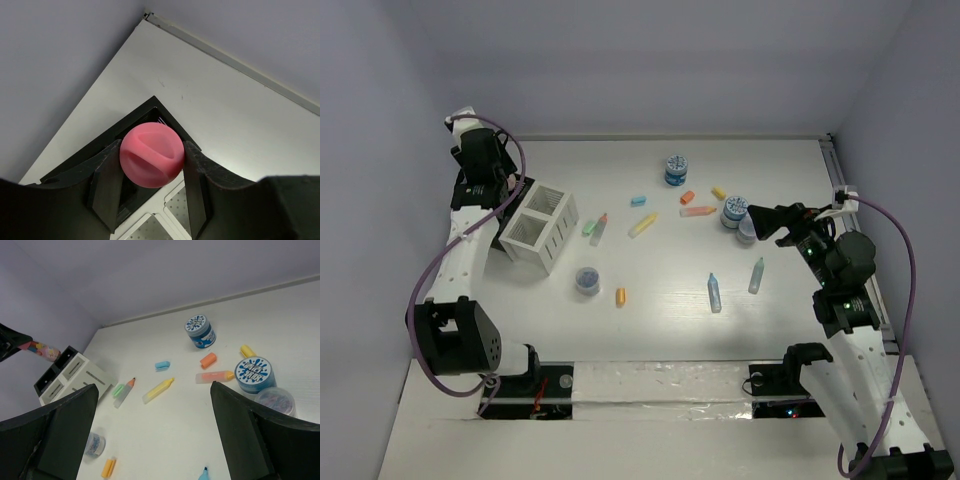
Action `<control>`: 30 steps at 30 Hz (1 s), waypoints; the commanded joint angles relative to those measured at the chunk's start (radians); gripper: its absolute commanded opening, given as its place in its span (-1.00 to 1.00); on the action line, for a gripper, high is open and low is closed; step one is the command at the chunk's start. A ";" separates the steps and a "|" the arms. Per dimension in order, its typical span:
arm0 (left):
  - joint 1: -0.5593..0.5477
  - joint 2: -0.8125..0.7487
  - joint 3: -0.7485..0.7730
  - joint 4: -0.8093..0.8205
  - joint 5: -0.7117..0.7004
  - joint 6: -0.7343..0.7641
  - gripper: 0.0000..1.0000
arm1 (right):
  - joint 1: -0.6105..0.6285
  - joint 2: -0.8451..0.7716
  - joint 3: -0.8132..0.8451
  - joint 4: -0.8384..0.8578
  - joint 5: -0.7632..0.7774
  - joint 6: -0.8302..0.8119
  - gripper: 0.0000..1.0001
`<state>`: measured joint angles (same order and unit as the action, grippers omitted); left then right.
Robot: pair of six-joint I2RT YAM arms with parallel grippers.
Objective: Sort the stationery into containers
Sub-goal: Place the stationery in the storage box.
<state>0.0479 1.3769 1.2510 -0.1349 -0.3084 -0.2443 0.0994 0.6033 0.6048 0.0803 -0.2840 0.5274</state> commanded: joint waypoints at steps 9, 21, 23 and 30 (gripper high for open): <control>0.006 0.019 -0.008 0.107 -0.029 0.010 -0.67 | 0.006 -0.004 -0.002 0.035 0.014 -0.015 1.00; 0.006 0.057 -0.027 0.118 -0.040 0.013 -0.34 | 0.006 -0.002 0.003 0.027 0.014 -0.020 1.00; 0.006 0.057 -0.025 0.121 -0.034 0.014 -0.16 | 0.006 0.000 0.003 0.027 0.014 -0.020 1.00; 0.006 0.050 -0.024 0.118 -0.014 0.010 0.07 | 0.006 0.000 0.004 0.024 0.012 -0.021 1.00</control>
<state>0.0479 1.4513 1.2213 -0.0643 -0.3218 -0.2375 0.0994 0.6037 0.6048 0.0795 -0.2806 0.5201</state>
